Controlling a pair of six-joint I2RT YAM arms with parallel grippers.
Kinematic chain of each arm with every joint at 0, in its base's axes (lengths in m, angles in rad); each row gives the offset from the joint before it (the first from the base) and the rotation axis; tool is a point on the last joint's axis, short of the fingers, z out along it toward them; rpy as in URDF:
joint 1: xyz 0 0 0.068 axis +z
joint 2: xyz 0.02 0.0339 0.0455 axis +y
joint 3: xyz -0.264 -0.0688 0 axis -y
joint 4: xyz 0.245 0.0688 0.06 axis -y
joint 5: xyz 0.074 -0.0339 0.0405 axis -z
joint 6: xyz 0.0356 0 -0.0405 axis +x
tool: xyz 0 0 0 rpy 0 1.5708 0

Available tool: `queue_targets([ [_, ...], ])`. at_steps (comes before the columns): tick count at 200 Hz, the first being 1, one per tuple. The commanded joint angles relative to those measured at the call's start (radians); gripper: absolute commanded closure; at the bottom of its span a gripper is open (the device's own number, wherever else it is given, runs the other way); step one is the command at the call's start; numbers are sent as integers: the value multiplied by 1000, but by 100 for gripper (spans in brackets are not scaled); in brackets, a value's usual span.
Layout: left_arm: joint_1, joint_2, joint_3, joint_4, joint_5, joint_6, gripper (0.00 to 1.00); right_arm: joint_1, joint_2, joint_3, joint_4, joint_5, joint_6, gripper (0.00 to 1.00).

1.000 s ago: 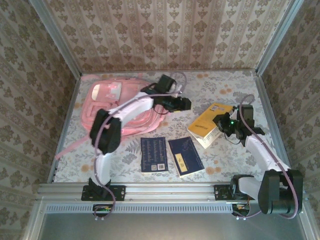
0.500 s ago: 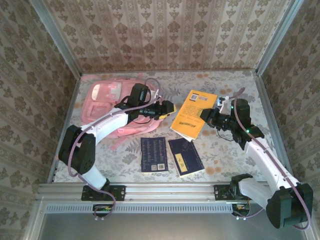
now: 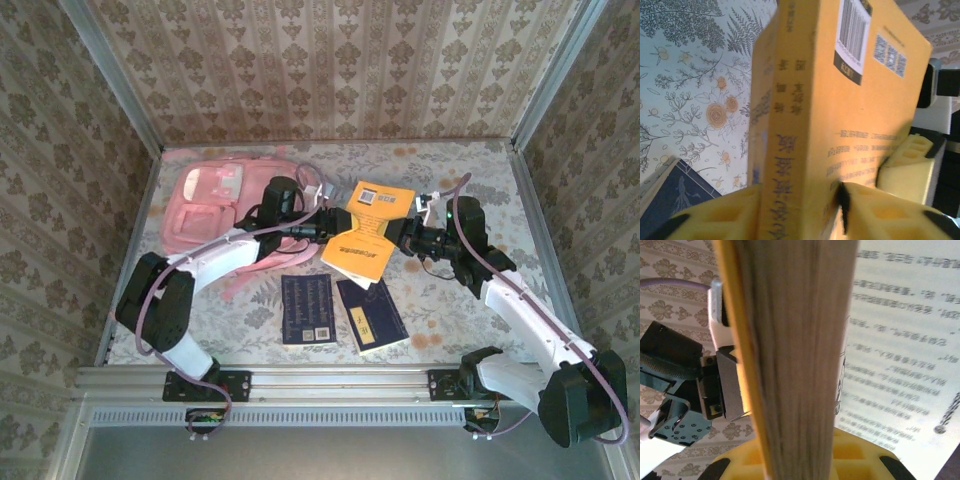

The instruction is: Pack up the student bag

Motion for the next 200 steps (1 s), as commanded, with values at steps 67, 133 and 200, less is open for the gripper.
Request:
queue_targets([
  [67, 31, -157, -48, 8, -41, -4, 93, 82, -30, 122, -204, 291, -139, 25],
  [133, 64, -283, -114, 124, -170, -140, 100, 84, -125, -26, -73, 305, 39, 0],
  [200, -49, -415, -304, 415, -814, -337, 100, 319, -142, -169, 341, 466, 355, 0],
])
